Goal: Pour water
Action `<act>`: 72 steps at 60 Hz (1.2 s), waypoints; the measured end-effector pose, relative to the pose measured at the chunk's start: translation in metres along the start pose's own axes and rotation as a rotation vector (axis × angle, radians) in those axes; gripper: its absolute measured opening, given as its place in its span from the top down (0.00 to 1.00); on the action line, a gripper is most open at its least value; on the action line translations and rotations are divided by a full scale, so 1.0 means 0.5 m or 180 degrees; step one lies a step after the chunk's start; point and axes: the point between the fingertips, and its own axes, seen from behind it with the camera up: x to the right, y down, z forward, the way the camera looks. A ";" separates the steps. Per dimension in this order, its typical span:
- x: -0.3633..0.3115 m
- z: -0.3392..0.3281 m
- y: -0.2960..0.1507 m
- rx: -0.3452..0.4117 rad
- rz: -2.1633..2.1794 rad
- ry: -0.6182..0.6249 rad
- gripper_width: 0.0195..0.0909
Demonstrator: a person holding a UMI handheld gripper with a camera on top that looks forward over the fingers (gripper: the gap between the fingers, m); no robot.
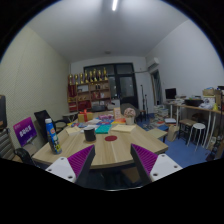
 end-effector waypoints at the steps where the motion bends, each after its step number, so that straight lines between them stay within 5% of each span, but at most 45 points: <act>1: -0.001 0.001 -0.001 0.0008 0.0001 -0.0003 0.16; 30: -0.068 -0.054 -0.027 0.0190 -0.0304 -0.0470 0.12; 42: -0.229 -0.003 -0.001 0.0182 -0.0342 -0.0748 0.12; 52: -0.409 0.096 -0.016 0.0568 -0.0494 -0.1130 0.12; 72: -0.666 0.316 0.061 0.0227 -0.0420 -0.1168 0.13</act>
